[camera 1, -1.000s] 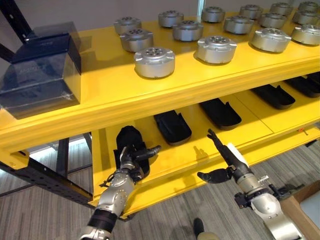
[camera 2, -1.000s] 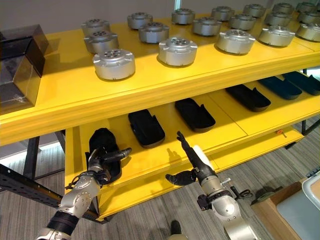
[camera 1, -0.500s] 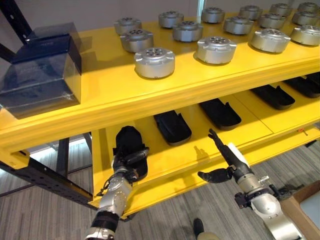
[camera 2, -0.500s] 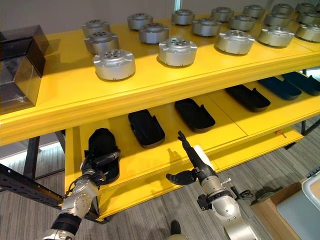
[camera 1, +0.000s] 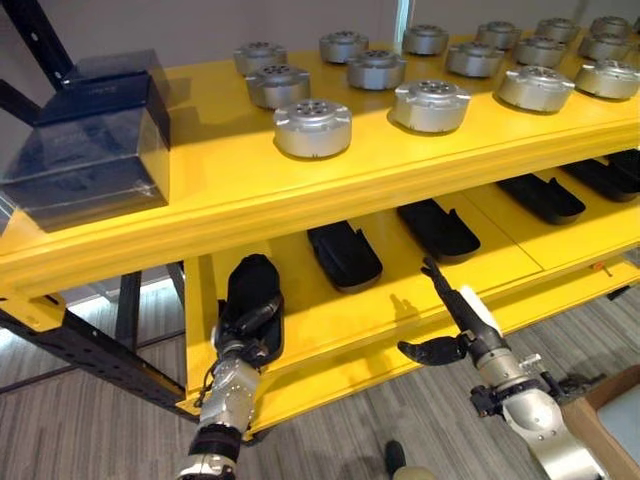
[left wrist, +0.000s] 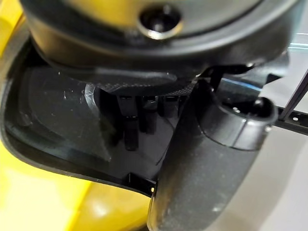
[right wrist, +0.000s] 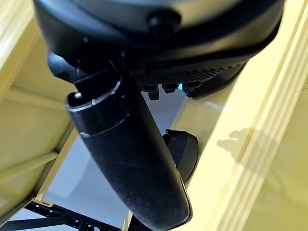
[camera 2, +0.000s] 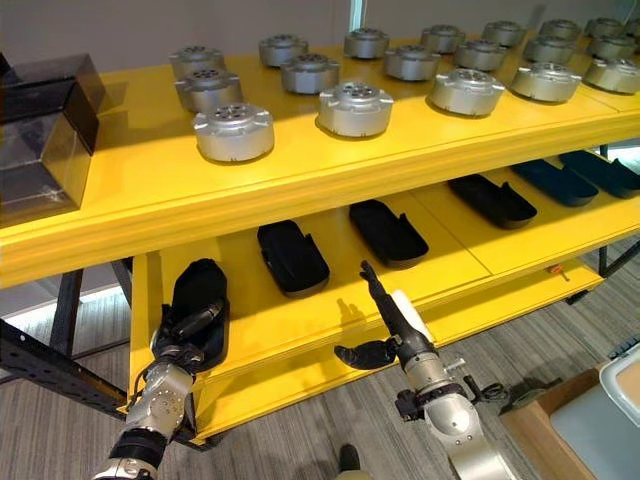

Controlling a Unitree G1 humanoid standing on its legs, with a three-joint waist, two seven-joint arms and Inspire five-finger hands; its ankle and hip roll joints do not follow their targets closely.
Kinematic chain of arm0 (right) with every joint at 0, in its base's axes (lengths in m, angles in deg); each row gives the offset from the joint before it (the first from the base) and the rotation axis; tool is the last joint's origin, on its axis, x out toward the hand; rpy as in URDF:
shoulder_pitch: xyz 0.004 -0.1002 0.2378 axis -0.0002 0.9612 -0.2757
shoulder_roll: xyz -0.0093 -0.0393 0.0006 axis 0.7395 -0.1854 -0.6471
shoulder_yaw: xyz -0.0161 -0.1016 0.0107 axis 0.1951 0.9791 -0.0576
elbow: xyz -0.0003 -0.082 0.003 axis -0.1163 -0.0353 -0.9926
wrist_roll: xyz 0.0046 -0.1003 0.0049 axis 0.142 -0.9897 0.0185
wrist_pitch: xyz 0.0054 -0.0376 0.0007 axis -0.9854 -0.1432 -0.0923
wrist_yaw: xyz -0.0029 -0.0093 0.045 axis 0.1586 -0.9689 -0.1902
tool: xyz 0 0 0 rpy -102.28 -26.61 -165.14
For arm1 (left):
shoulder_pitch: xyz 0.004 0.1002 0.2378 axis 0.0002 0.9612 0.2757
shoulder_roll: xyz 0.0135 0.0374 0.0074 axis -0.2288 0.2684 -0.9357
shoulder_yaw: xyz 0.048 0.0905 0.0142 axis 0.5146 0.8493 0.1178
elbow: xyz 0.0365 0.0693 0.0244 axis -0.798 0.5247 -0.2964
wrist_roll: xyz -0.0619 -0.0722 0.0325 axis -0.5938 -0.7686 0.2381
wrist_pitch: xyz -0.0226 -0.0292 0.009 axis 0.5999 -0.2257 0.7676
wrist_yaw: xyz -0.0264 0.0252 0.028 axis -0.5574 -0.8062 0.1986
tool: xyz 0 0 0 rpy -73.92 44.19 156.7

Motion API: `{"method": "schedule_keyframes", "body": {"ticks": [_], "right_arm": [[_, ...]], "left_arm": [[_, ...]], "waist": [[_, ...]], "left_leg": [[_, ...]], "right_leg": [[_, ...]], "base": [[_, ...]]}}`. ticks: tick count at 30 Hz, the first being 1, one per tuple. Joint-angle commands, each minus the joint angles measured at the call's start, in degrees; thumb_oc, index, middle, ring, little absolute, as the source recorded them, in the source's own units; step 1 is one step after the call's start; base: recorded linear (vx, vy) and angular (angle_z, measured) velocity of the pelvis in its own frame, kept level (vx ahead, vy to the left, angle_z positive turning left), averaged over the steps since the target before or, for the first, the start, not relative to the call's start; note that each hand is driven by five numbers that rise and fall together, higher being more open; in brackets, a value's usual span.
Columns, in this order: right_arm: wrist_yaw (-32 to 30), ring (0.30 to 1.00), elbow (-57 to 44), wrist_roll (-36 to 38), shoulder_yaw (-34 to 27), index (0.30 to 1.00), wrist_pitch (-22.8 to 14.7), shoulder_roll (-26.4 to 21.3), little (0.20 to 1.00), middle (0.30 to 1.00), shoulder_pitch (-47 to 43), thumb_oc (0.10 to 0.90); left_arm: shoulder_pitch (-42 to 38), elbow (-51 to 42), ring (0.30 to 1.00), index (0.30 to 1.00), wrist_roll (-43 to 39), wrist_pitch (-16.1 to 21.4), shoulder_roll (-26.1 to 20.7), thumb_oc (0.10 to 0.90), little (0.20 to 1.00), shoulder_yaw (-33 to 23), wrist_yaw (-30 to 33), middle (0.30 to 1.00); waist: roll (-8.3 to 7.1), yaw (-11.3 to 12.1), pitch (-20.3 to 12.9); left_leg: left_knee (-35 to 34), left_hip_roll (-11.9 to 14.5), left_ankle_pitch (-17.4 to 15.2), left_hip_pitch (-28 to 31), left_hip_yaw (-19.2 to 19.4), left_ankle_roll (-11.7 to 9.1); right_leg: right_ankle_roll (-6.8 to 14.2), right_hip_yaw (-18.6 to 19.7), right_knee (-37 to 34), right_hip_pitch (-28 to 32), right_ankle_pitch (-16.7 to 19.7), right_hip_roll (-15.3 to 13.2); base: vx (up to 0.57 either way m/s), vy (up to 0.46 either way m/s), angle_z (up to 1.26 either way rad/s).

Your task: Move parts from the plastic box to the shelf.

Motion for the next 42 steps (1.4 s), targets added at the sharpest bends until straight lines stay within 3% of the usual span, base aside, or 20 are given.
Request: {"method": "schedule_keyframes", "body": {"ticks": [1,21,42], "right_arm": [[-4.2,1.000,-7.5,0.3,-2.6,1.000,-6.9,0.6,1.000,1.000,-3.1,0.900],[-6.3,1.000,-7.2,-0.6,-2.5,1.000,-7.3,0.5,1.000,1.000,-3.1,0.900],[-7.4,1.000,-6.7,-0.6,-2.6,1.000,-7.5,0.1,1.000,1.000,-3.9,0.900]], "left_arm": [[-5.8,5.9,1.000,1.000,-3.6,2.7,-1.4,0.900,1.000,-1.7,2.7,1.000],[-5.0,5.9,1.000,1.000,-8.9,6.9,0.2,0.900,1.000,-7.4,6.4,1.000],[-8.1,1.5,1.000,1.000,-5.3,8.3,-1.0,0.900,1.000,-4.6,8.3,1.000]], "waist": [[-3.90,0.8,-1.7],[-4.56,1.7,-1.3],[-4.71,1.4,-1.5]], "left_leg": [[3.1,-0.2,-1.8,-0.5,-2.1,0.3],[3.4,-0.2,-1.8,-0.8,-2.6,0.1],[3.4,-0.3,-1.8,-0.8,-2.6,0.2]], "right_leg": [[2.7,-4.1,3.0,4.2,-5.1,-3.7],[2.6,-4.5,2.9,4.5,-5.3,-3.5],[2.5,-4.6,3.0,4.6,-5.3,-3.5]], "base": [[0.00,0.000,0.00],[0.00,0.000,0.00],[0.00,0.000,0.01]]}}
